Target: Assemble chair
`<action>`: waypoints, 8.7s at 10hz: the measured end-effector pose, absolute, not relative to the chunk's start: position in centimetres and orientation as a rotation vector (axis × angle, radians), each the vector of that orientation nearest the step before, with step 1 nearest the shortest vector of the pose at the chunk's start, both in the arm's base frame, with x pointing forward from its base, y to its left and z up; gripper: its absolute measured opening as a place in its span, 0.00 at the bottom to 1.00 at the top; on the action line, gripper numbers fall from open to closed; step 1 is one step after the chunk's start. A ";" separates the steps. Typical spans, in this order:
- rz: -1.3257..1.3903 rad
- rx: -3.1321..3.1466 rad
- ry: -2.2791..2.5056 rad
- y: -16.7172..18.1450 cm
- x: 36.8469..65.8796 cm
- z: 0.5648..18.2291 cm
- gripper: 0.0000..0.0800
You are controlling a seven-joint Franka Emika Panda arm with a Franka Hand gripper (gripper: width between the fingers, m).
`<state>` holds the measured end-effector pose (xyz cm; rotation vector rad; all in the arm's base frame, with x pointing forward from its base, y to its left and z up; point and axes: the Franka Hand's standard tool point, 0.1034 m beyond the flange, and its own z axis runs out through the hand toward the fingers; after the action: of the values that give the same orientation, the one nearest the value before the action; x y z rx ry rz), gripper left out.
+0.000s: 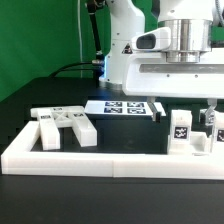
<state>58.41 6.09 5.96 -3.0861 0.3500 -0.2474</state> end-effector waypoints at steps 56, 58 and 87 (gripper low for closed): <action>1.532 -2.648 0.488 -3.6 53.7 6.4 0.81; 1.550 -2.622 0.481 -3.9 53.5 7.9 0.81; 0.076 -3.049 -0.423 -10.4 53.2 8.2 0.81</action>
Offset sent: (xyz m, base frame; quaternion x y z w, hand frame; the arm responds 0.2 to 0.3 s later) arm -0.0040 0.0065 -0.0146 -0.0105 0.0238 -0.0431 0.9987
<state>53.19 -10.42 8.16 -3.0494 -0.4226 0.0756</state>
